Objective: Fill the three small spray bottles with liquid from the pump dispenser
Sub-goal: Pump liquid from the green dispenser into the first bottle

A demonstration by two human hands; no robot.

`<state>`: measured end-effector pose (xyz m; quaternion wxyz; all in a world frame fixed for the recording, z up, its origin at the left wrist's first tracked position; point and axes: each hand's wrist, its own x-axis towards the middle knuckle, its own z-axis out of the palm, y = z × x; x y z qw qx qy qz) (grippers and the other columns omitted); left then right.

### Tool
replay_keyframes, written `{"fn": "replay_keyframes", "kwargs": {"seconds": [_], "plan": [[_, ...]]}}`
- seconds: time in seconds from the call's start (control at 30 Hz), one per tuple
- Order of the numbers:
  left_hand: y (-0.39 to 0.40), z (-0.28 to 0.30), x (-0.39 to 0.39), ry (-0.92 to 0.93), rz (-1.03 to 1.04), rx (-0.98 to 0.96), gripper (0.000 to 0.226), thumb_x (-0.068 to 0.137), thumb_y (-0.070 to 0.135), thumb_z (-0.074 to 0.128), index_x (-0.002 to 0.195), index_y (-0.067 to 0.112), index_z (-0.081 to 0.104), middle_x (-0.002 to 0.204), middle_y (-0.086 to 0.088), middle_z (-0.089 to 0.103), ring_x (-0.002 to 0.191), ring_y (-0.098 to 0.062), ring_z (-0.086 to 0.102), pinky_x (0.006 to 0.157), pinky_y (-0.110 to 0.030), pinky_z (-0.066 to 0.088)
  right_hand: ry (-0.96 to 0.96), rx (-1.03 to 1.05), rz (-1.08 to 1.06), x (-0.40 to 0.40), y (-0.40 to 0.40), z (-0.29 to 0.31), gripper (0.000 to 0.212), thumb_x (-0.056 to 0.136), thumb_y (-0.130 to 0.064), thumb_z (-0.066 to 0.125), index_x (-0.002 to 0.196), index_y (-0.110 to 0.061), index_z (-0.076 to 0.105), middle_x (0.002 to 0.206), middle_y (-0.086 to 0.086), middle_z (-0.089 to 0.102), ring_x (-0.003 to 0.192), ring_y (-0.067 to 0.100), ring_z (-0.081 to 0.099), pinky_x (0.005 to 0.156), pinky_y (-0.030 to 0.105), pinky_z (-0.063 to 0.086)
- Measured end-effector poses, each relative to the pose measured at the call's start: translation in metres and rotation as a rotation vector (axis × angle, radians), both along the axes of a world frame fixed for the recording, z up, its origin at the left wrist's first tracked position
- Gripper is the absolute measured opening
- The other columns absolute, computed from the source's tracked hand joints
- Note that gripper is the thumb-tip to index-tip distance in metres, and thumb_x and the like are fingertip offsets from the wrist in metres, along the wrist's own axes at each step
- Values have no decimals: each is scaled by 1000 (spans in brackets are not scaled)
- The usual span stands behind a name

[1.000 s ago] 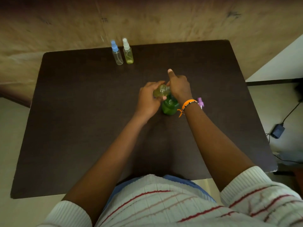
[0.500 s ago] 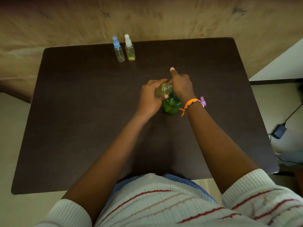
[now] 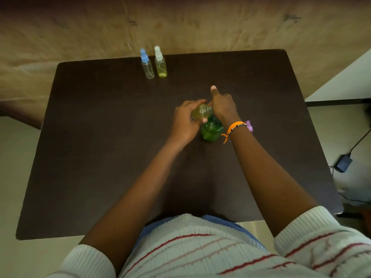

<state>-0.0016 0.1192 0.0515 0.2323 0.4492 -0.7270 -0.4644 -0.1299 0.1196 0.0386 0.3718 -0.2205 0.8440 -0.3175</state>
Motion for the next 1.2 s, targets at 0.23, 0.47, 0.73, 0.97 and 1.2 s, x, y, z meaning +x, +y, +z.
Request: {"fn": "replay_keyframes", "kwargs": {"seconds": [0.23,0.47,0.73,0.97,1.2], "plan": [[-2,4,0,-12,8,0,53,72,4,72,123,13,59,119,-7,58,113,-23,54,102,-36,41,-17,1,43,0,-3,6,80,86,-71,31,128,-9,59,137,16,55,128,36,47,109,49,36],[-2,-1,0,2,13,14,52,72,4,72,122,14,59,117,-6,58,114,-24,52,103,-39,41,-46,-37,0,0,-1,4,77,83,-70,39,123,-8,62,128,14,61,119,33,55,105,46,41],[-1,4,1,36,-10,52,49,73,1,70,119,15,60,108,1,56,109,-19,56,99,-32,43,-33,-56,61,-3,-3,0,70,86,-66,41,111,-6,67,117,13,66,110,32,59,100,41,44],[-2,6,3,91,-7,112,50,73,0,70,119,17,61,111,0,57,106,-14,57,93,-22,44,-101,-114,53,-4,-2,2,51,97,-52,42,66,-16,61,85,8,60,84,23,55,79,32,41],[-1,2,2,143,15,161,52,71,-6,70,119,13,61,110,-2,58,100,-10,57,83,-8,44,0,-70,39,-1,1,-5,56,95,-56,37,96,-11,71,112,13,67,106,29,58,94,37,42]]}}
